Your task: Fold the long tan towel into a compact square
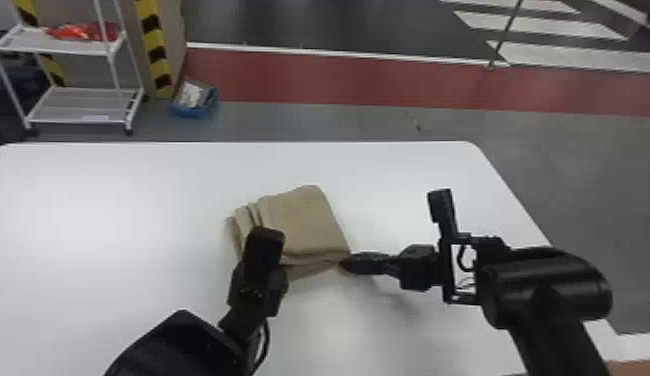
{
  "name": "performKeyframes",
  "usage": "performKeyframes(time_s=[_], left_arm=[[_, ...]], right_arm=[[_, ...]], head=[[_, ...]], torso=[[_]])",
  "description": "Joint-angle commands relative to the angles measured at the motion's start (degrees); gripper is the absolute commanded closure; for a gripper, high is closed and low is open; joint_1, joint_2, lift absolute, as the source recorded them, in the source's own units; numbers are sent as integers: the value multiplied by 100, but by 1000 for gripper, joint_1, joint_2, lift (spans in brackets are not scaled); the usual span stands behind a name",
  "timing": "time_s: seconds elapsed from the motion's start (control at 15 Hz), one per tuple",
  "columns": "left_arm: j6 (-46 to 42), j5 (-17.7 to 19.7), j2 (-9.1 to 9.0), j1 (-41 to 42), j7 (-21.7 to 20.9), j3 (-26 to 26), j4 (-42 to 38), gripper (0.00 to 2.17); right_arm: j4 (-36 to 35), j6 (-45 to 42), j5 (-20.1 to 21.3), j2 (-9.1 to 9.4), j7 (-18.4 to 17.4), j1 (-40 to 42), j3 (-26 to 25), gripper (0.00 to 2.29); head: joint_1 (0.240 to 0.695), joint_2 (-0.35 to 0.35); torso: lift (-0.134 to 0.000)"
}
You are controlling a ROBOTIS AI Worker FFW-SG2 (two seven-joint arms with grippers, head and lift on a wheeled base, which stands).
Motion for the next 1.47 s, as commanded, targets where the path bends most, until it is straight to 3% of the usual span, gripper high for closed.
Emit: performKeyframes(time_s=[0.0, 0.2, 0.53, 0.87, 1.0, 1.13, 1.4], left_arm=[[97, 9, 25, 157, -25, 15, -350, 2142], [413, 1, 113, 482, -43, 24, -1141, 2098], [923, -35, 499, 1098, -52, 279, -2319, 2078], [1380, -228, 816, 1537, -43, 498, -3198, 2078], [1538, -316, 860, 1704, -69, 630, -3488, 2078], [1503, -351, 930, 1678, -78, 744, -3523, 2078], [835, -210, 930, 1273, -482, 1078, -2890, 2078]], right_arm=[[8, -87, -13, 24, -155, -10, -16, 2206], [8, -69, -40, 33, -366, -98, 11, 2206], [553, 36, 66, 130, -639, -616, 55, 2206], [1836, -52, 382, 130, -946, -1750, 63, 2206], [2250, -227, 523, 130, -1078, -2172, 90, 2206], [2179, -175, 400, 130, -1052, -2155, -77, 2206], [755, -350, -330, -116, -744, -1030, -1484, 2206]], head=[[695, -145], [695, -155], [695, -151], [695, -134], [695, -134], [695, -133], [695, -135]], torso=[[-125], [-125], [-125], [-125], [-125], [-125], [-125]])
